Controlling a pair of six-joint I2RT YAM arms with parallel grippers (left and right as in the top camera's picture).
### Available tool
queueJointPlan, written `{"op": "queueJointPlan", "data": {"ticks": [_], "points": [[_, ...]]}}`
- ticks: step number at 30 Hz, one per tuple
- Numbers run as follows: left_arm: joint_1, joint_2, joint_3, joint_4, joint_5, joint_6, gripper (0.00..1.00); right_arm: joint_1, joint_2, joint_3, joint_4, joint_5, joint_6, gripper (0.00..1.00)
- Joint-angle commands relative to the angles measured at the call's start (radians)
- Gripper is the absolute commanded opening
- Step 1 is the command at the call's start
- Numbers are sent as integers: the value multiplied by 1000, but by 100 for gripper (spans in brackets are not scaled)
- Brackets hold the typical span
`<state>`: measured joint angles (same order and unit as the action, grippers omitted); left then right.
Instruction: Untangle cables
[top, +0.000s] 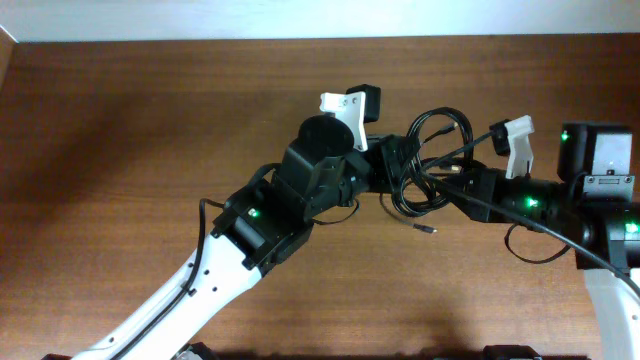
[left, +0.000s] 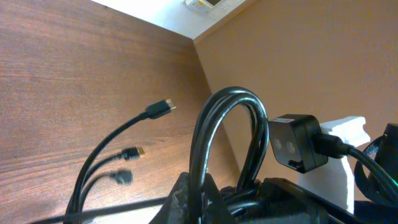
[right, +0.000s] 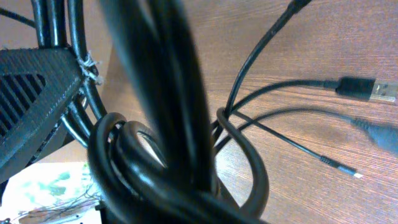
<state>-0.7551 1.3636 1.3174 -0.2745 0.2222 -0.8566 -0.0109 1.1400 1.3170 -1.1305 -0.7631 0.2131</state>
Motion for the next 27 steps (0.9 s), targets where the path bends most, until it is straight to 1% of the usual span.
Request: {"op": "queueJointPlan", "data": {"ticks": [1, 2, 4, 6, 8, 9, 12, 19, 20, 23, 27], "points": [[-11, -11, 10, 3, 97, 47, 0, -3, 1, 19, 8, -3, -13, 8], [-11, -11, 10, 4, 96, 74, 0, -3, 1, 19, 7, -3, -13, 6], [-11, -11, 10, 2, 93, 179, 0, -3, 1, 19, -21, -25, -13, 4], [-11, -11, 10, -29, 36, 181, 0, -3, 1, 19, -34, -96, -14, 4], [-10, -11, 9, -97, -28, 181, 2, -3, 1, 19, -34, -187, -53, 4], [-10, -11, 10, -113, -46, 181, 1, -3, 1, 19, -34, -203, -55, 4], [-10, -10, 9, -125, -56, 181, 0, -3, 1, 19, -32, -294, -95, 4], [-10, -10, 9, -187, -83, 181, 0, -3, 1, 19, 54, -459, -96, 4], [-10, -10, 9, -195, -97, 181, 0, -3, 1, 19, 91, -497, -74, 4], [-10, -10, 9, -214, -109, 181, 0, -3, 1, 19, 179, -522, 6, 4], [-10, -10, 9, -244, -181, 181, 0, -3, 1, 19, 212, -633, 6, 4]]}}
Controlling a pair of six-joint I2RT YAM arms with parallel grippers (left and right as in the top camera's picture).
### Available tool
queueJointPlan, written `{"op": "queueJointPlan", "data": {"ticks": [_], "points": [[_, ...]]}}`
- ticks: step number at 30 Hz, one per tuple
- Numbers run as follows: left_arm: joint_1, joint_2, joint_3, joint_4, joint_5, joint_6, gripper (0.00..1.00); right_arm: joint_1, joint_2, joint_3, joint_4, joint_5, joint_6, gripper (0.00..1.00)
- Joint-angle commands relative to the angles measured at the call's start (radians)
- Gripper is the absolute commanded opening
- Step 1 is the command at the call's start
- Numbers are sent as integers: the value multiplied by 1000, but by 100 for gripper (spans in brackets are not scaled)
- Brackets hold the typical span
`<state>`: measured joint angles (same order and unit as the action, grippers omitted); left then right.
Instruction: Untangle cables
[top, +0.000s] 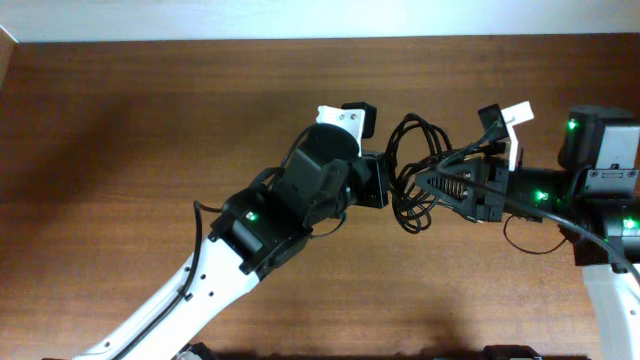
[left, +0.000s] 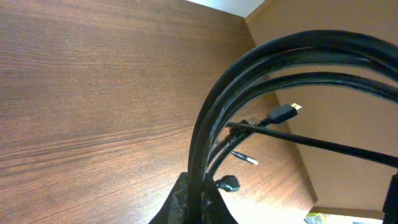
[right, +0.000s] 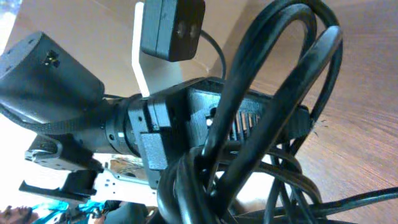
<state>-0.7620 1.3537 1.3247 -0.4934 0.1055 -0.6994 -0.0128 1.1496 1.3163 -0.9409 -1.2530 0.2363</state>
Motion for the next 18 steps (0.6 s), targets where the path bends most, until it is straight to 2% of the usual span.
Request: {"op": "queueJointPlan", "data": {"ticks": [1, 6, 11, 15, 18], "points": [[-3, 0, 2, -29, -86, 24, 0, -1, -9, 20, 23, -168, -18, 4], [-3, 0, 2, -62, -299, 24, 0, -1, -9, 20, 48, -289, -17, 4], [-3, 2, 2, -57, -670, 24, 0, -1, -9, 20, 47, -299, 9, 4], [-1, 2, 2, -29, -894, 24, 0, 0, -9, 20, 25, -299, 8, 4], [-1, 2, 2, 27, -945, 24, 0, -1, -9, 20, 21, -299, 8, 4]]}}
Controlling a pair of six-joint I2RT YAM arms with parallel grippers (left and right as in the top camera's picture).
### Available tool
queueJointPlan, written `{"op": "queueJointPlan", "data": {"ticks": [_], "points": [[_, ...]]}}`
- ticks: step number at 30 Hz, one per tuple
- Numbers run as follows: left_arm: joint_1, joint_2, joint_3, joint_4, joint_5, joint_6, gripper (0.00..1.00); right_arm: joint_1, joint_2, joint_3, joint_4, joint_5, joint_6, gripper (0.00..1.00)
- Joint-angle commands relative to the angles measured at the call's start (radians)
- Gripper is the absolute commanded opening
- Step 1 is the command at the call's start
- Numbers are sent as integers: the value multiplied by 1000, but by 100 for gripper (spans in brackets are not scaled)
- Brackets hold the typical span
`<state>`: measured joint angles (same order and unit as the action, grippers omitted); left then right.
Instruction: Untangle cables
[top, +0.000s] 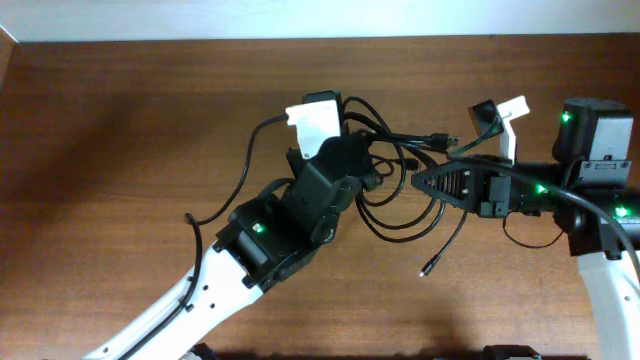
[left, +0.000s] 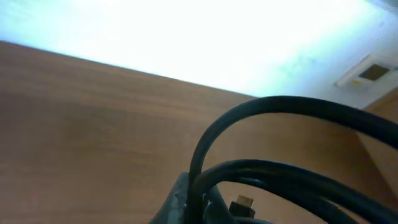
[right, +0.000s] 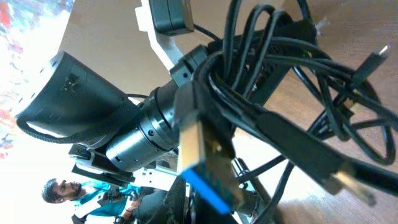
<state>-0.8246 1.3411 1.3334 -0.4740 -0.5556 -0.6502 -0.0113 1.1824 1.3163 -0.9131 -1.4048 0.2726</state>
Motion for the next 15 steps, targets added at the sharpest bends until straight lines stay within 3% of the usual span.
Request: {"op": "queueJointPlan", "data": {"ticks": [1, 2, 4, 6, 8, 11, 13, 15], "points": [[61, 14, -7, 13, -304, -25, 0, -2, -42, 20, -7, -135, -29, 4], [61, 14, -7, 18, -305, -25, 0, -2, -42, 19, -7, -104, -32, 18], [52, 14, -7, 18, -298, -26, 0, -2, -42, 17, -45, 86, -32, 66], [50, 14, -7, 32, -298, -26, 0, -2, -42, 17, -124, 281, -33, 79], [50, 14, -7, 39, -293, -26, 0, -2, -42, 17, -151, 303, -106, 80], [47, 14, -7, 69, -118, -31, 0, -2, -42, 17, -166, 425, -111, 80], [47, 14, -7, 101, 72, -99, 0, -2, -41, 17, -204, 550, -111, 80], [47, 14, -7, 98, 158, -251, 0, -2, -40, 17, -231, 560, -111, 80]]}}
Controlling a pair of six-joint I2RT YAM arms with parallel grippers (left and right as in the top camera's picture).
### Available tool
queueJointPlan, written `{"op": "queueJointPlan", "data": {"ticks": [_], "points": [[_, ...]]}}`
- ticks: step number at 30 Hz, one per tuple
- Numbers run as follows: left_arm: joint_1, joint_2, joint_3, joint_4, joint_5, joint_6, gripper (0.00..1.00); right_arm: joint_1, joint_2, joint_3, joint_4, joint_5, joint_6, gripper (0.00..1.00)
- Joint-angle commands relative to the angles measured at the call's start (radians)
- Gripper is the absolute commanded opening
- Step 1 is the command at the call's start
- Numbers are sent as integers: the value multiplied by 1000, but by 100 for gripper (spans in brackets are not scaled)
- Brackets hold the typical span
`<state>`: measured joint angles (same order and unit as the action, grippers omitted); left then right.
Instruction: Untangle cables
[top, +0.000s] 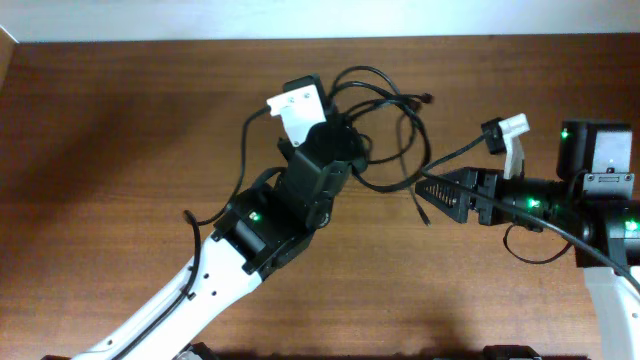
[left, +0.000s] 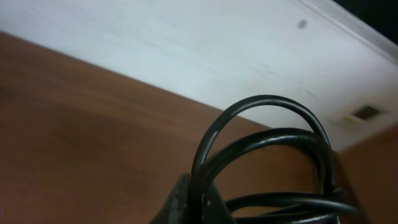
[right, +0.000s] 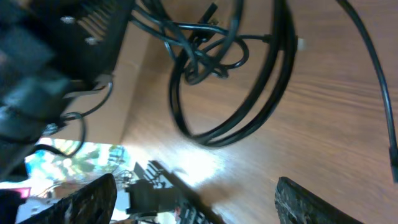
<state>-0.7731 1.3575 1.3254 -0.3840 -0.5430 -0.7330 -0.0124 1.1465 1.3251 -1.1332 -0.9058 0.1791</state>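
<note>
The tangle of black cables (top: 375, 105) hangs from my left gripper (top: 348, 150) near the table's far edge. In the left wrist view thick black loops (left: 261, 143) rise from between my left gripper (left: 199, 202), which is shut on them. One thin cable end (top: 421, 212) dangles toward my right gripper (top: 432, 193). In the right wrist view my right gripper (right: 196, 196) stands wide open with nothing between its fingers (right: 93, 199). The bundle (right: 217, 68) lies ahead of it, apart.
The brown wooden table (top: 120, 150) runs to a white wall at the far edge (top: 200, 38). My left arm (top: 260, 230) crosses the middle of the table. The right arm's own black cable (top: 530, 245) loops near its base.
My right gripper was in among the cables with a blue USB plug right at its fingers; now it is open and drawn back to the right. The left gripper has carried the bundle farther away.
First both grippers met at the bundle near the table's middle. Then the loops stood raised between the two wrists. Later the left gripper had shifted left and far, with cables stretched toward the right one. Now only the left gripper holds the tangle.
</note>
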Motion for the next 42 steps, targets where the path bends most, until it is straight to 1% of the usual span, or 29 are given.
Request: {"op": "queueJointPlan", "data": {"ticks": [1, 2, 3, 7, 12, 14, 16, 19, 20, 21, 22, 25, 29, 31, 32, 35, 36, 38, 39, 40, 42], "points": [[-4, -2, 1, 5, 188, -225, 0, -1, -5, 8, -17, 62, -18, 80], [-4, -2, 1, 12, 229, -229, 0, -1, -5, 8, -24, 61, -18, 80], [-4, -2, 1, 13, 234, -229, 0, -1, -5, 8, -24, 61, -17, 80], [-27, -2, 1, 15, 233, -229, 0, -1, -2, 8, -14, 61, -13, 80], [-79, -2, 1, 32, 233, -227, 0, -1, 70, 8, 11, 62, -14, 79], [-94, -2, 1, 31, 234, -216, 0, -1, 92, 8, 12, 70, -14, 73], [-109, -2, 1, 31, 230, -207, 0, -1, 102, 8, 11, 80, -14, 48], [-109, -2, 1, 32, 226, -193, 0, -1, 102, 8, 8, 80, -14, 29], [-109, -2, 1, 31, 190, -193, 0, -1, 102, 8, -10, 80, -14, 19], [-109, -2, 1, 27, 148, -193, 0, -1, 102, 8, -29, 80, -15, 13], [-109, -2, 1, 23, 95, -193, 0, -1, 102, 8, -52, 79, -24, 10], [-109, -2, 1, -5, 16, -193, 0, -1, 101, 8, -93, 63, -101, 4], [-109, -2, 1, -26, -104, -194, 0, -1, 101, 8, -161, 38, -229, 4], [-109, -2, 1, -27, -158, -193, 0, -1, 101, 8, -189, 39, -254, 4], [-109, -2, 1, -33, -211, -194, 0, -1, 102, 8, -210, 42, -264, 4], [-108, -2, 1, -57, -323, -193, 0, -1, 101, 8, -290, 42, -384, 4], [-108, -2, 1, -60, -346, -193, 0, -1, 102, 8, -329, 42, -463, 4], [-108, -2, 1, -59, -348, -194, 0, -1, 102, 8, -407, 53, -612, 4], [-108, -2, 1, -59, -348, -194, 0, -1, 102, 8, -429, 84, -644, 4], [-108, -2, 1, -59, -348, -194, 0, -1, 102, 8, -439, 141, -643, 4], [-108, -2, 1, -59, -348, -194, 0, -1, 102, 8, -438, 149, -642, 4]]}}
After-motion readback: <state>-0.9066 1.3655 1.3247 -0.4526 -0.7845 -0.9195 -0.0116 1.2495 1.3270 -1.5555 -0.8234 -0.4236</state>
